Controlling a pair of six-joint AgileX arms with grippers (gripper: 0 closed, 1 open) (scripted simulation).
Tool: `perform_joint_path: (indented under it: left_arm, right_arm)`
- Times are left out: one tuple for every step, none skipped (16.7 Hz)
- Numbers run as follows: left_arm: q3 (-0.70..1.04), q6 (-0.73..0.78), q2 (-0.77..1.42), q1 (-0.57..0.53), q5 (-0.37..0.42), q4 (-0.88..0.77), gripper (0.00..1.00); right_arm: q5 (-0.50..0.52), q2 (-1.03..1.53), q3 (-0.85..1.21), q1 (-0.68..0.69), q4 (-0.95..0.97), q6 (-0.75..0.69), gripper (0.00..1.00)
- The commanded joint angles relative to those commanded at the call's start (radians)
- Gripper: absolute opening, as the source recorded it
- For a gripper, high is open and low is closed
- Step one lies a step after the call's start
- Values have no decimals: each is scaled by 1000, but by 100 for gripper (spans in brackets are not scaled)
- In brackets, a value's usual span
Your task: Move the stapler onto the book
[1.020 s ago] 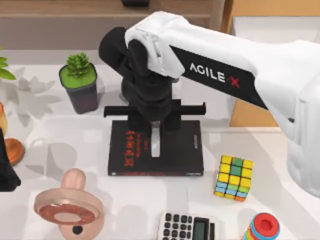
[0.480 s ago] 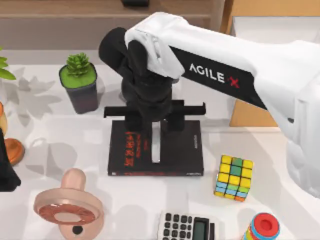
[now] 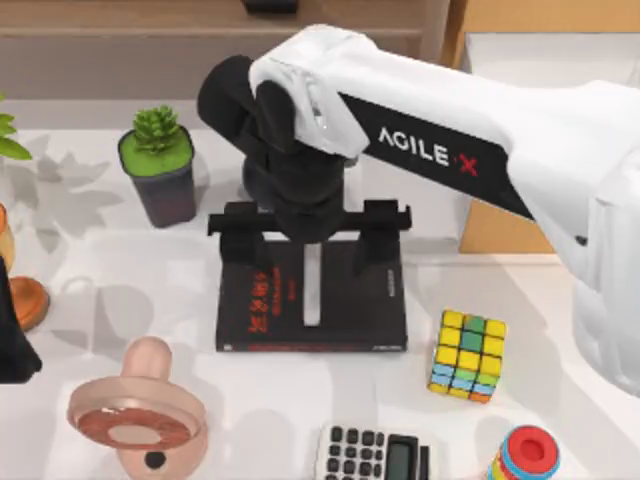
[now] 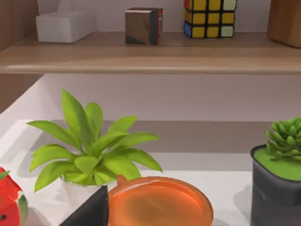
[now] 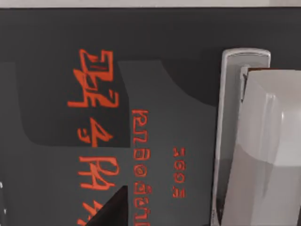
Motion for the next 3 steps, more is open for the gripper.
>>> perform_joint_path:
  left_arm:
    - [0, 0, 0, 0, 0, 0, 100]
    - [0, 0, 0, 0, 0, 0, 100]
    - [0, 0, 0, 0, 0, 0, 100]
  right_arm:
    - [0, 0, 0, 0, 0, 0, 100]
    - [0, 0, 0, 0, 0, 0, 100]
    - [0, 0, 0, 0, 0, 0, 100]
